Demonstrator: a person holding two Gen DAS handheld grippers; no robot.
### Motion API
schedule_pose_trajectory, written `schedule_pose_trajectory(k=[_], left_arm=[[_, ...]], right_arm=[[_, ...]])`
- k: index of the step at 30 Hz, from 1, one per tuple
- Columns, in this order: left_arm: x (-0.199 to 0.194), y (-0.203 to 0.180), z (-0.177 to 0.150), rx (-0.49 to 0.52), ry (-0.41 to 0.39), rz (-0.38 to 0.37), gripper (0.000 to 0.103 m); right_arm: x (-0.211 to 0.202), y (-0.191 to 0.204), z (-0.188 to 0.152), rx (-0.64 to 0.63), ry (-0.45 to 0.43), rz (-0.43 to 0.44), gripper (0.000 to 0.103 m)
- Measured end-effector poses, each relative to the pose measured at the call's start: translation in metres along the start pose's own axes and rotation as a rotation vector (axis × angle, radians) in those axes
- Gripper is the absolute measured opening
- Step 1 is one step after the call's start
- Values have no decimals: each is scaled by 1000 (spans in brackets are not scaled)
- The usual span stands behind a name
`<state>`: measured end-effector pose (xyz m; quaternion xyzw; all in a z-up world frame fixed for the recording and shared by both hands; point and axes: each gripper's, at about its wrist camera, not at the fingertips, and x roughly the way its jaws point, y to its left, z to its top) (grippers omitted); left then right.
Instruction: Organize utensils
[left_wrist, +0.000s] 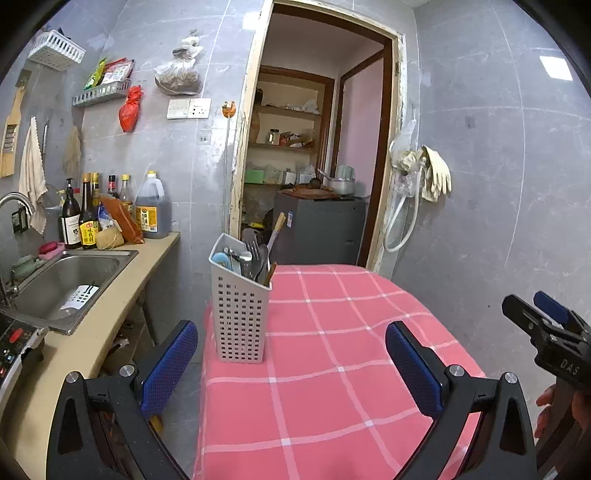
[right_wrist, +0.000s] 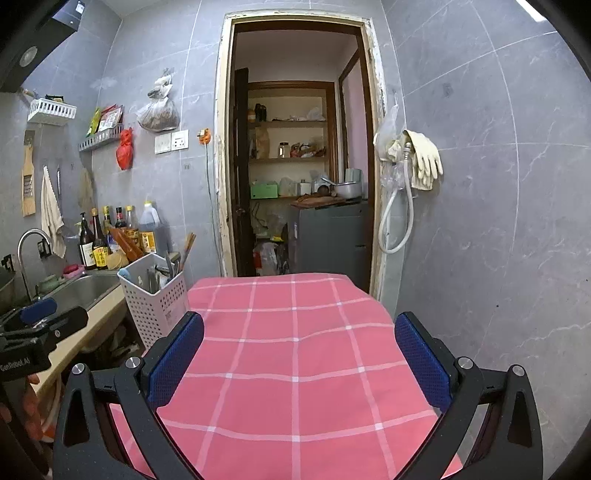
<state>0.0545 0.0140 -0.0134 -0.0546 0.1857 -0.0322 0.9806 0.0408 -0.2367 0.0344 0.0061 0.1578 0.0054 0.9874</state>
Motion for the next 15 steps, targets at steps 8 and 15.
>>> schedule_pose_trajectory(k=[8,15], left_arm=[[2,2,-1,-13,13,7,102],[1,2,-2,-14,12,8,102]], right_arm=[[7,3,-2,3,39,22,102],[8,7,-5,3,53,27,102]])
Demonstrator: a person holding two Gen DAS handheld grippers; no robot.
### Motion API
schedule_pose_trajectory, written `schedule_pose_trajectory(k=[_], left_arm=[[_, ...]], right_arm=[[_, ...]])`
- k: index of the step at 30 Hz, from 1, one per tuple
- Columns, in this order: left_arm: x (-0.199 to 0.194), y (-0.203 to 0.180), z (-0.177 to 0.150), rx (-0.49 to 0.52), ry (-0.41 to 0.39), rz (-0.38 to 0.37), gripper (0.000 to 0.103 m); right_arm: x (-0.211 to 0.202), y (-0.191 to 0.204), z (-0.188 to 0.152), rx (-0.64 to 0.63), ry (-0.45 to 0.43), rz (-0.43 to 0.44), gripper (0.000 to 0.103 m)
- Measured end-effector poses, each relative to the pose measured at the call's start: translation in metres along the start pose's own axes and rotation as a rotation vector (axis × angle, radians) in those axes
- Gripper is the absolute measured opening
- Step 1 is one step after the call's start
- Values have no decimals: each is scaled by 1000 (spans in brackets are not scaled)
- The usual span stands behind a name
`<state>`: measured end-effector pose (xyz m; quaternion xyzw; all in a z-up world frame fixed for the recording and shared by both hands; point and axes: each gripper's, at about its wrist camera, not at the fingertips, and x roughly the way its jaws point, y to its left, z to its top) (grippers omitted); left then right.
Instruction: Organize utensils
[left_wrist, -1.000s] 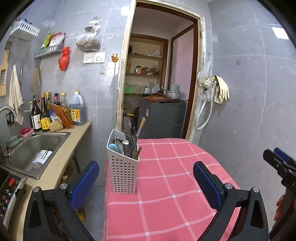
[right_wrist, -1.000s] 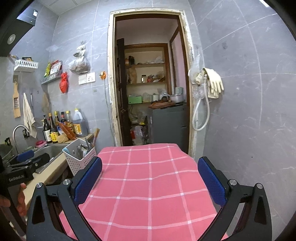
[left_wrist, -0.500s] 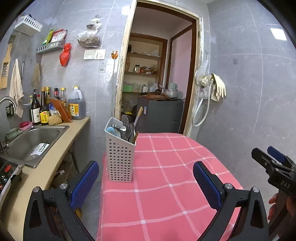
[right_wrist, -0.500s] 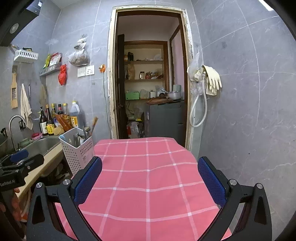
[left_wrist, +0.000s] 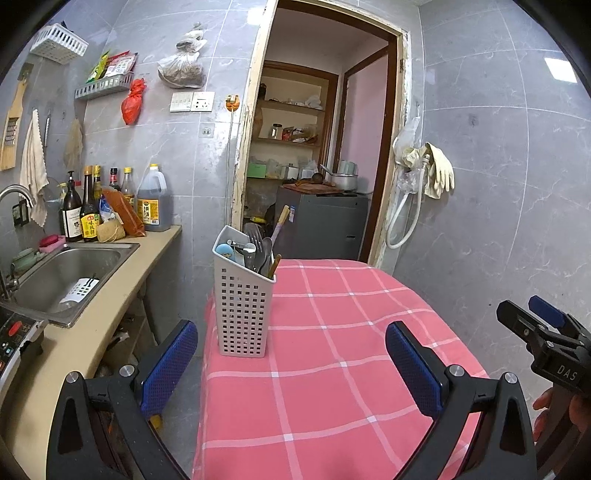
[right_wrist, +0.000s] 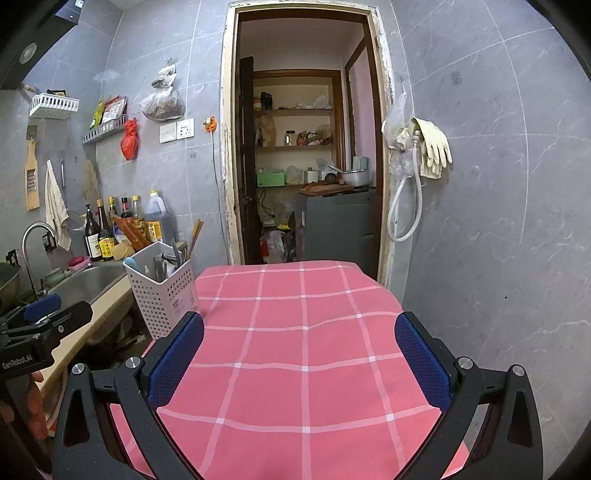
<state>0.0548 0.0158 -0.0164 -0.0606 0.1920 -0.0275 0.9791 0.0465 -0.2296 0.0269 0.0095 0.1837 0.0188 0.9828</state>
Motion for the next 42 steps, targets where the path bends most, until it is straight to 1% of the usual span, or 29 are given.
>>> schedule_pose_trajectory(k=[19,42], left_arm=[[-2,-1,-2,2,-4,-3,102],[-3,-6,-2,16,-10,-11,102]], right_arm=[[1,0,0,8,16,1,102],[-3,-2,-1,18,15,-11,102]])
